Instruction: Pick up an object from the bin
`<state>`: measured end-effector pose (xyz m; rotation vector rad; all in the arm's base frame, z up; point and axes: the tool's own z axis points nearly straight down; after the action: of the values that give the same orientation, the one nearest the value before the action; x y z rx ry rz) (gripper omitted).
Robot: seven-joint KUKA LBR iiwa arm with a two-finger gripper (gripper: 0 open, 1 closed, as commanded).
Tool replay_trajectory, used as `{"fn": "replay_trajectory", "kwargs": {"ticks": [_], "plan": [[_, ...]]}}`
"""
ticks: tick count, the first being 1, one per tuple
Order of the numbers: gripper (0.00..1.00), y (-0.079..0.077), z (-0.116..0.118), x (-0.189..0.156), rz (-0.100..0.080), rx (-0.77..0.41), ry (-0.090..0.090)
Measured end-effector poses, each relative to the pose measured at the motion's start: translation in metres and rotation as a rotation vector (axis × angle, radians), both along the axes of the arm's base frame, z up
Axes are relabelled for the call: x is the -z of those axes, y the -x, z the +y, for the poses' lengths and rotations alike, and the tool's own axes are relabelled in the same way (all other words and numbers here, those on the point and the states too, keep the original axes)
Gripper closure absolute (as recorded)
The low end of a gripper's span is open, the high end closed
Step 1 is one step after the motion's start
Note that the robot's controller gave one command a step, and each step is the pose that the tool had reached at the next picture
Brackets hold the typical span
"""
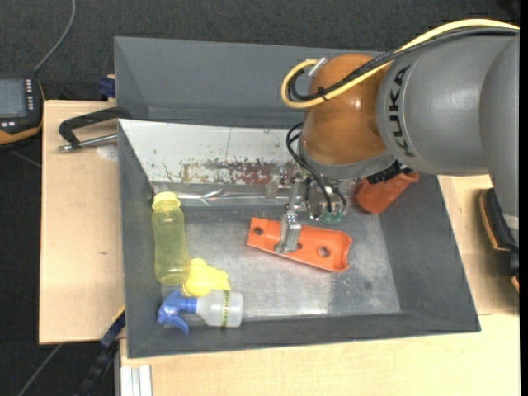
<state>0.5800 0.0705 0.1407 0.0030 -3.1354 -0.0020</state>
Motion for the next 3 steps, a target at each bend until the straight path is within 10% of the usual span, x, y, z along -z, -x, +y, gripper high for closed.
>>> {"fn": "replay_trajectory", "kwargs": {"ticks": [1,2,3], "plan": [[0.0,-0.002,0.0,-0.005,-0.008,0.001,-0.001],[1.0,0.039,-0.058,0.07,-0.002,-0.098,-0.002],[1.0,0.039,-0.058,0.07,-0.003,-0.098,-0.002]]}}
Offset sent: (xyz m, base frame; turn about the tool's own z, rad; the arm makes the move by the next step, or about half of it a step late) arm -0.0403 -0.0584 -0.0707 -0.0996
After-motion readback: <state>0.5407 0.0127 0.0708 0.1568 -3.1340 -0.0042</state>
